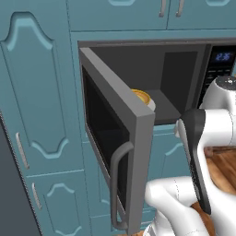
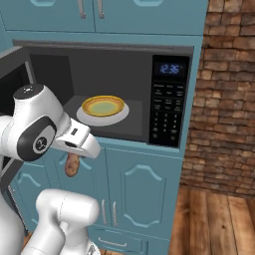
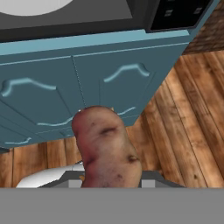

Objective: Pick the potato from the counter and place it in the microwave. Then turn on the microwave.

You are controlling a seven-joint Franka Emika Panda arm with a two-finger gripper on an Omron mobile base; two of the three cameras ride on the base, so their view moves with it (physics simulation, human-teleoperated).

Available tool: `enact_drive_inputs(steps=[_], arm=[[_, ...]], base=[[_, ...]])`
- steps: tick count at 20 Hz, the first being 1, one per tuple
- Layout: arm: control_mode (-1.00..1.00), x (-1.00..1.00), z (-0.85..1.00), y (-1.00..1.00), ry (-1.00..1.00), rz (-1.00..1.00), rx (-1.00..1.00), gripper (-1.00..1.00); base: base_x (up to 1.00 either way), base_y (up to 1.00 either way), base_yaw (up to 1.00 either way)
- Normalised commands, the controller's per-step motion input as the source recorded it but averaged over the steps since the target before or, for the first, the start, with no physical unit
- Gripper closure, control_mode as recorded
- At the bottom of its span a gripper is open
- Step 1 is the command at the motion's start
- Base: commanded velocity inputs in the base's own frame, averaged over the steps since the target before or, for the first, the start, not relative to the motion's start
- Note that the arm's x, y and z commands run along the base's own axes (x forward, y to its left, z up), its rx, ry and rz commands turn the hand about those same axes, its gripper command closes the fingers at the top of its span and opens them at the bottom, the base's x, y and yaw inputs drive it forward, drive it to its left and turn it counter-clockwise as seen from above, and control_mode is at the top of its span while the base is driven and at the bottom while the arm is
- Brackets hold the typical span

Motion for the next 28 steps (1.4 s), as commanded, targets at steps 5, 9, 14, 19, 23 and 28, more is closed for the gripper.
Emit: enact_drive_inputs(steps=[5,9,14,19,23,28], arm=[[1.0,0.0,0.0,0.0,0.0,0.0,0.0,1.0],[1.0,0.0,0.0,0.0,0.0,0.0,0.0,1.0],[-1.0,0.0,0.1,0.0,-0.06,0.12,0.0,1.0],[-1.0,0.06,0.17,0.08,-0.08,0.2,0.0,1.0],[-1.0,0.15,0.1,0.15,0.0,0.11,0.02,1.0],[-1.0,0.1,0.11,0.13,0.0,0.09,0.09,1.0]], base=[[0.0,0.0,0.0],[0.0,0.0,0.0],[0.0,0.0,0.01],[0.0,0.0,0.0],[0.0,0.0,0.0],[0.0,0.0,0.0]])
